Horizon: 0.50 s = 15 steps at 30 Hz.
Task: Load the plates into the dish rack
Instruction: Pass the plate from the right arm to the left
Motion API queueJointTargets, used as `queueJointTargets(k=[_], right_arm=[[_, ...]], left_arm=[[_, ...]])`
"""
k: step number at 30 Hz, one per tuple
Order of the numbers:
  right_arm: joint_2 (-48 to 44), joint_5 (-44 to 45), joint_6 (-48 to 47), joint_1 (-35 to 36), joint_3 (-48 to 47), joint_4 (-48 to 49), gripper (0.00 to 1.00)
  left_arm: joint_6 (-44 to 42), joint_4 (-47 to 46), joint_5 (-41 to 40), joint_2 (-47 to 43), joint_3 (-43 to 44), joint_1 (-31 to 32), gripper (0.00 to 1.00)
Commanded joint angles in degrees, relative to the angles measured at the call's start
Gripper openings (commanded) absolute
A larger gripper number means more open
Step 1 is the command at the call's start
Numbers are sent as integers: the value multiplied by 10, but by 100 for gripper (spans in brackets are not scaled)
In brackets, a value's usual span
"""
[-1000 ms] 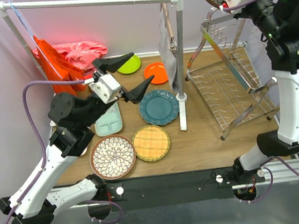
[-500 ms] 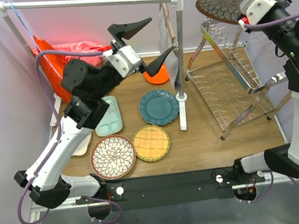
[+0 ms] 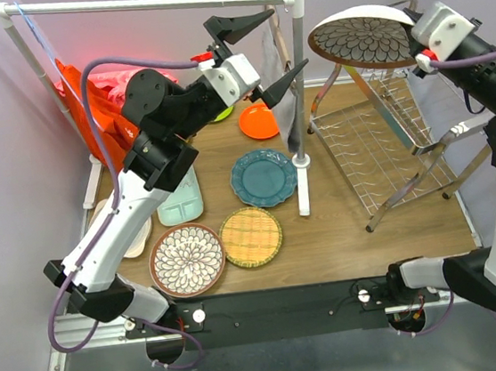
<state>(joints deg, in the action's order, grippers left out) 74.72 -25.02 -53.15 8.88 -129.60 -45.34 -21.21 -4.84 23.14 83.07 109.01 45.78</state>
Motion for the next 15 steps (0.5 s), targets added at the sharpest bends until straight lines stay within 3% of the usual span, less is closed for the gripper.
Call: queueJointTargets(k=[1, 8, 15], right_arm=[[-44, -50, 50, -1, -13, 76, 1], [-59, -100, 108, -1, 4, 73, 1], [-60, -158, 148, 0, 19, 75, 1]], left_arm=[[1, 25, 16, 11, 12, 6, 92], [13, 61, -8, 21, 10, 20, 88], [9, 93, -69, 10, -8, 34, 68]])
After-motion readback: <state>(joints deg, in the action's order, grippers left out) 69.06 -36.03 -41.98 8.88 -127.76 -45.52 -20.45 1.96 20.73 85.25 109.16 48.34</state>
